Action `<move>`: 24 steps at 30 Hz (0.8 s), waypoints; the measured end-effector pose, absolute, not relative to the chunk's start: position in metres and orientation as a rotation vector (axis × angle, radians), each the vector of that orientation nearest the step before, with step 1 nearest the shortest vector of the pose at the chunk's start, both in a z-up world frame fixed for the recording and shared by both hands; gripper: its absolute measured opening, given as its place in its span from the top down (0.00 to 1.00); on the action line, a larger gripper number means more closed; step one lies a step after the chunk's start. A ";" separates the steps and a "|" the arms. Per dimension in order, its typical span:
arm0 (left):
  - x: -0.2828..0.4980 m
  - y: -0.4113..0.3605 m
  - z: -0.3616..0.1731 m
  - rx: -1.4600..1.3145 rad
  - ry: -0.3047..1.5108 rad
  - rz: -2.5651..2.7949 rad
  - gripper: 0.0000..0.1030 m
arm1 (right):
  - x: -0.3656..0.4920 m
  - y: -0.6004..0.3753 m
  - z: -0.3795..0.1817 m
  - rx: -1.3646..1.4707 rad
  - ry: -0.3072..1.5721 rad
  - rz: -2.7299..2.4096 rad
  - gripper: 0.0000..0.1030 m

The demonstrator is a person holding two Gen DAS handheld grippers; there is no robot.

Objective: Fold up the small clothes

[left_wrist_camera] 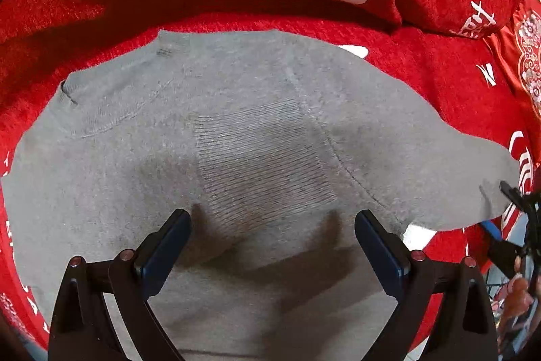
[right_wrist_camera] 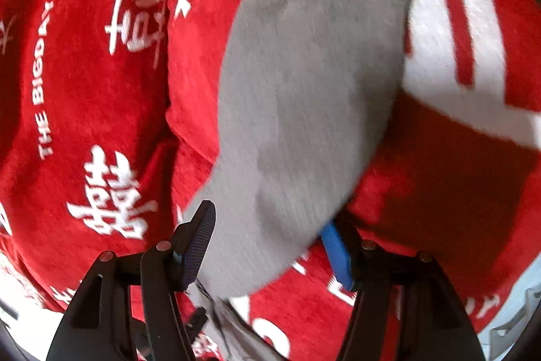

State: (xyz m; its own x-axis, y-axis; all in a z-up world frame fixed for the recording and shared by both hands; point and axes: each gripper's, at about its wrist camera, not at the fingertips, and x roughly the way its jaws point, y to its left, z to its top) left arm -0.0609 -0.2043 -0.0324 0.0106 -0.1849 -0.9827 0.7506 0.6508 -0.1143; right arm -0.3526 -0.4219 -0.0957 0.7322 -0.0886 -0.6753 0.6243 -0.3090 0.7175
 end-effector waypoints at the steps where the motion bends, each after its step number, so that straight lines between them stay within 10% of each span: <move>1: -0.062 -0.207 -0.032 0.517 1.375 -0.783 0.05 | -0.354 -0.425 -0.096 1.757 0.399 -0.756 0.36; 10: -0.060 -0.197 -0.023 0.451 1.368 -0.759 0.05 | -0.360 -0.442 -0.107 1.860 0.199 -0.747 0.35; 11: -0.059 -0.195 -0.022 0.442 1.366 -0.755 0.05 | -0.359 -0.442 -0.107 1.864 0.198 -0.744 0.49; 12: -0.056 -0.190 -0.019 0.434 1.363 -0.751 0.05 | -0.358 -0.443 -0.108 1.872 0.198 -0.735 0.88; 13: -0.055 -0.187 -0.018 0.429 1.360 -0.747 0.05 | -0.357 -0.443 -0.109 1.880 0.203 -0.725 0.95; 24: -0.024 -0.140 -0.001 0.283 1.367 -0.711 0.05 | -0.249 -0.440 -0.032 1.550 0.354 -0.418 0.95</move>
State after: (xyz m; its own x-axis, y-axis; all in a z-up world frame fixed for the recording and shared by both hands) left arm -0.0240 -0.1400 -0.0005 0.0370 -0.2970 -0.9542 0.6109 0.7623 -0.2137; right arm -0.2491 -0.4399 -0.0325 0.8808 -0.0361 -0.4721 0.4715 -0.0237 0.8816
